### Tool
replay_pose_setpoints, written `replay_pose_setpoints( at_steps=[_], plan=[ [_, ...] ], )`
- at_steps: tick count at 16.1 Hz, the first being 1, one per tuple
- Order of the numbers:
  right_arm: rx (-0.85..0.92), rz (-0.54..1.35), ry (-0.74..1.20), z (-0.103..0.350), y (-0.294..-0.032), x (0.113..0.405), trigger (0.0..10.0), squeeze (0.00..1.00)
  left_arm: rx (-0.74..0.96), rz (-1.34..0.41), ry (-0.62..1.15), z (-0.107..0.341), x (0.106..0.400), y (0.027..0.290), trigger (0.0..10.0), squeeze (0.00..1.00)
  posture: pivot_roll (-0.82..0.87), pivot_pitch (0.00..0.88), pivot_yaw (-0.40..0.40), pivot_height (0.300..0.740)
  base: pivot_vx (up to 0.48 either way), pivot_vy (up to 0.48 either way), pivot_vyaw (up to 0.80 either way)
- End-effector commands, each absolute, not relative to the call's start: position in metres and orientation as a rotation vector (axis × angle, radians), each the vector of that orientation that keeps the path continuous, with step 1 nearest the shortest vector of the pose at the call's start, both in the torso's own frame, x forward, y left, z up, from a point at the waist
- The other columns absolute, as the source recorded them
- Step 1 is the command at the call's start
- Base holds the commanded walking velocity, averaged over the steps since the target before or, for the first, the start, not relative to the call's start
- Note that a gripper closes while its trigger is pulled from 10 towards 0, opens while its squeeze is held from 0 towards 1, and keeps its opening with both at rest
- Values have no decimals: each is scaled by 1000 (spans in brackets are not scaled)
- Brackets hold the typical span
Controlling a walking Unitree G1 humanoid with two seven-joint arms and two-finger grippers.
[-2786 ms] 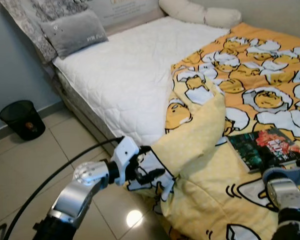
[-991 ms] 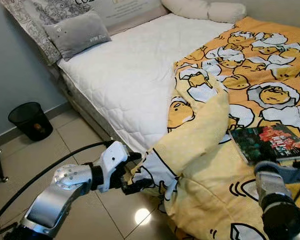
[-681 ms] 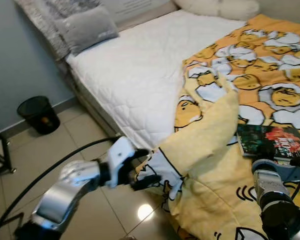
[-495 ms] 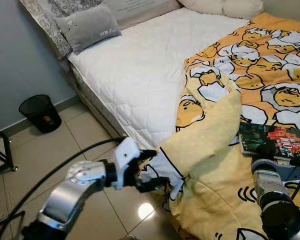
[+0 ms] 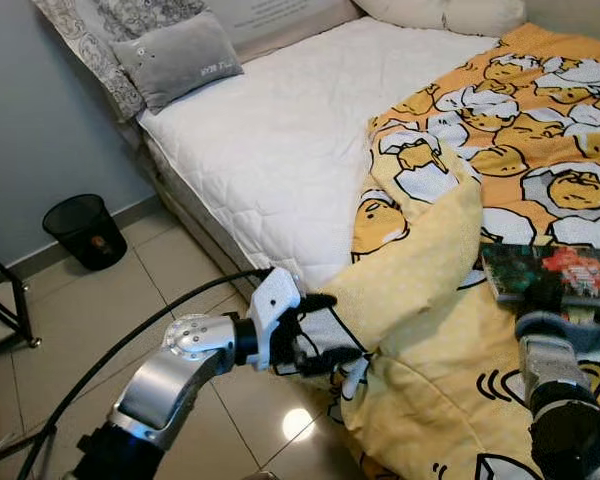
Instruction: Clean up the room
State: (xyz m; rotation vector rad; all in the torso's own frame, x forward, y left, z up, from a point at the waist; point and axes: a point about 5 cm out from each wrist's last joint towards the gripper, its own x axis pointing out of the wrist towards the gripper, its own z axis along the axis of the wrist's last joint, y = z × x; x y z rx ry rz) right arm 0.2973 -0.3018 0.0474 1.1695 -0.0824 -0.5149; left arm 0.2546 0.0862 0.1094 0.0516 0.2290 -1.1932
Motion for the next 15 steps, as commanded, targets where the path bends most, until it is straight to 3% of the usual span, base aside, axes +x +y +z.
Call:
replay_pose_setpoints(
  at_steps=[1,4,7,9,11,12,13,15],
  plan=[
    [1062,-419,-157,71,-304,309,0,0,64,-1126,211,112,262,95,10000,0,-79,0,151,740,0,0,0],
    [839,-306,-206,97,-297,314,0,0,63,-1018,181,110,267,100,10000,0,-95,0,143,740,0,0,0],
    [491,-214,-285,129,-268,293,0,0,46,-852,121,112,269,106,10000,0,-109,0,137,740,0,0,0],
    [393,-190,-275,128,-256,285,0,0,43,-807,101,116,269,108,10000,0,-105,0,134,740,0,0,0],
    [348,-136,-238,128,-237,276,1176,0,28,-748,95,118,270,112,10000,0,-105,0,128,740,0,0,0],
    [321,-111,-203,130,-222,269,4471,0,33,-691,116,114,273,115,10000,0,-102,0,124,740,0,0,0],
    [310,-115,-165,127,-212,265,10000,0,48,-634,128,111,277,118,10000,0,-102,0,121,740,0,0,0],
    [289,-128,-128,120,-204,262,10000,0,55,-588,108,113,281,119,10000,0,-104,0,117,740,0,0,0]
  ],
)
